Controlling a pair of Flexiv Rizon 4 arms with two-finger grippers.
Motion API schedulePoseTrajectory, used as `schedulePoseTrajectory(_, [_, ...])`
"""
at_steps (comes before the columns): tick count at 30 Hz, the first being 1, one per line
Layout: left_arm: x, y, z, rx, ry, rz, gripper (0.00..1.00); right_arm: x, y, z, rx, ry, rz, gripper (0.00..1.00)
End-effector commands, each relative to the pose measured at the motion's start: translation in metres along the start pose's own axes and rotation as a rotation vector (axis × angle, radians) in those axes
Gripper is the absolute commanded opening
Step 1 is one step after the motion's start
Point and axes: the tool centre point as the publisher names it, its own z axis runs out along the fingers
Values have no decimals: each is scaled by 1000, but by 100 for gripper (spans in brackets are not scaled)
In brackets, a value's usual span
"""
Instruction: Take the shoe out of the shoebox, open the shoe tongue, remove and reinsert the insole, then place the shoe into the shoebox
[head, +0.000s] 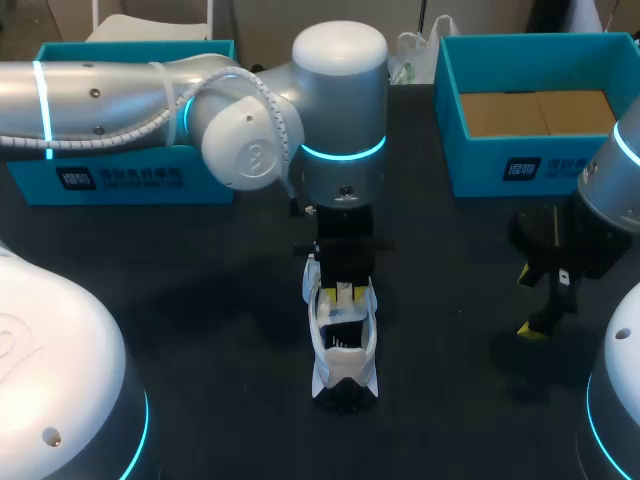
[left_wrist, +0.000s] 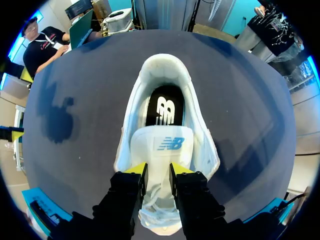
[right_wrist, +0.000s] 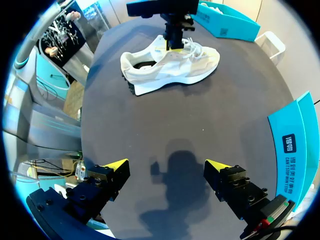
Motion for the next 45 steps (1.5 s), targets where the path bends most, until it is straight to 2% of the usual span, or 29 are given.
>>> schedulePoseTrajectory(1, [7,-3,-5,0,9,12,29,1,0,0,1,-3,1,100])
schedulePoseTrajectory(6, [19,-2,-28,1,-41,5,29,1,0,0,1,-3,1,100])
schedulePoseTrajectory(12, [21,-8,-63,-7,-116,-21,32,1,0,0,1,-3,1,100])
schedulePoseTrajectory(19, [22,-23,-81,-11,-102,-159,37,1,0,0,1,-3,1,100])
schedulePoseTrajectory(21, [24,-31,-84,9,-104,-207,46,1,0,0,1,-3,1,100])
schedulePoseTrajectory(22, [25,-36,-86,3,-103,-238,68,1,0,0,1,-3,1,100])
schedulePoseTrajectory(23, [27,-40,-87,7,-104,-256,82,1,0,0,1,-3,1,100])
schedulePoseTrajectory(25, [29,-47,-89,7,-99,-286,100,1,0,0,1,-3,1,100])
schedulePoseTrajectory(30, [38,-61,-97,-29,-106,-411,100,1,0,0,1,-3,1,100])
schedulePoseTrajectory(41, [38,-61,-97,-29,-106,-411,100,1,0,0,1,-3,1,100])
schedulePoseTrajectory(42, [38,-68,-98,-5,-77,-465,100,1,0,0,1,-3,1,100])
schedulePoseTrajectory(45, [41,-91,-99,-59,-42,-598,100,1,0,0,1,-3,1,100])
